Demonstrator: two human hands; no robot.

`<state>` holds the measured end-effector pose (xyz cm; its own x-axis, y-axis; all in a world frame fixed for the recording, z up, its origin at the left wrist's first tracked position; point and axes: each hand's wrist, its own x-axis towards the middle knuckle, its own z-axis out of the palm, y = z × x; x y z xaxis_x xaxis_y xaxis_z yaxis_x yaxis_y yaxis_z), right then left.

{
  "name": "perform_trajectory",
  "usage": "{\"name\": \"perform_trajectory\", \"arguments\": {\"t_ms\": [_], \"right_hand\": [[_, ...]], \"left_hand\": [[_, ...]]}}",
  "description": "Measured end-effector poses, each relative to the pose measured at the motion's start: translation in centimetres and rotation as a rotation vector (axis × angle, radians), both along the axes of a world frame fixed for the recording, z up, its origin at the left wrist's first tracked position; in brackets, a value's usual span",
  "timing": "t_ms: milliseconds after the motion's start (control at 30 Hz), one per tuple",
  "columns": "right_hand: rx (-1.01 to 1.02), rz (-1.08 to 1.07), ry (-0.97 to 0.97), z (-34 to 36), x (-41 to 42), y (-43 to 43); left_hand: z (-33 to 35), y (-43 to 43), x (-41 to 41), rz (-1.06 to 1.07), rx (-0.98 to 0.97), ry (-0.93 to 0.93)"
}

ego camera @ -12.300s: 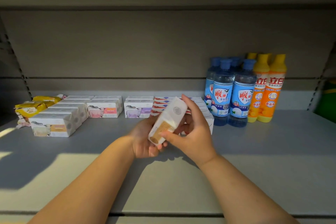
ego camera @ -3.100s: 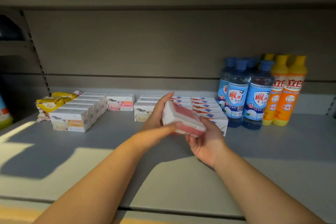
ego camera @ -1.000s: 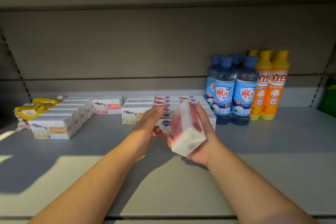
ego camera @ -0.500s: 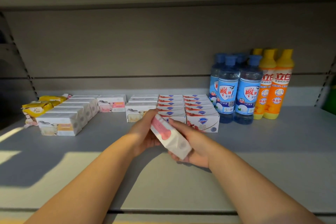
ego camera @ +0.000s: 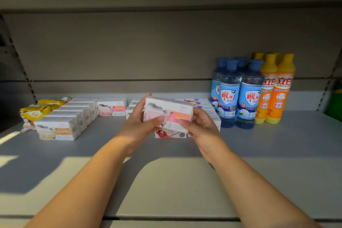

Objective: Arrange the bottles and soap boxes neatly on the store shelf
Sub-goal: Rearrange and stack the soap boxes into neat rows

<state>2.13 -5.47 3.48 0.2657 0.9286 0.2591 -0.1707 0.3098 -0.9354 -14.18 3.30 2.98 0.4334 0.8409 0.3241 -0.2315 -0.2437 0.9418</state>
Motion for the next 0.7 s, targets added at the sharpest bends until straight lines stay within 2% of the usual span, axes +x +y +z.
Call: {"name": "perform_trajectory", "arguments": {"t_ms": [33, 100, 167, 200, 300, 400, 433, 467, 533, 567, 633, 700], "right_hand": [[0.066, -0.024, -0.094, 0.1, 0.1, -0.2], [0.284, -0.168, -0.385, 0.2, 0.5, -0.7], [0.586, -0.394, -0.736, 0.1, 0.8, -0.9], [0.69, -0.488, -0.846, 0.0, 0.8, -0.9], [0.791, -0.613, -0.927, -0.1, 0.6, -0.6], [0.757, -0.591, -0.898, -0.3, 0.9, -0.4], [0.704, -0.547, -0.852, -0.3, 1.1, -0.4], [0.621, -0.482, -0.768, -0.4, 1.1, -0.5], [0.42, -0.307, -0.54, -0.5, 1.0, -0.7], [0.35, -0.228, -0.435, -0.6, 0.8, -0.7], [0.306, -0.144, -0.316, -1.0, 0.5, -0.5], [0.302, -0.098, -0.298, -1.0, -0.2, -0.7]], "left_hand": [[0.0, 0.0, -0.2, 0.005, 0.074, 0.059], [0.3, -0.5, -0.4, 0.159, 0.315, 0.235], [0.4, -1.1, -0.5, 0.329, 0.581, 0.241], [0.4, -1.4, -0.6, 0.393, 0.73, 0.21], [0.5, -1.8, -1.0, 0.565, 1.144, 0.203], [0.9, -1.8, -1.3, 0.606, 1.262, 0.23], [1.0, -1.9, -1.3, 0.555, 1.194, 0.224], [1.1, -2.4, -1.2, 0.471, 1.023, 0.186], [1.1, -3.4, -0.5, 0.275, 0.547, 0.047], [0.9, -3.5, 0.0, 0.223, 0.386, -0.011], [0.6, -3.1, 0.7, 0.145, 0.129, -0.075], [0.7, -2.7, 1.0, -0.043, -0.186, -0.118]]}}
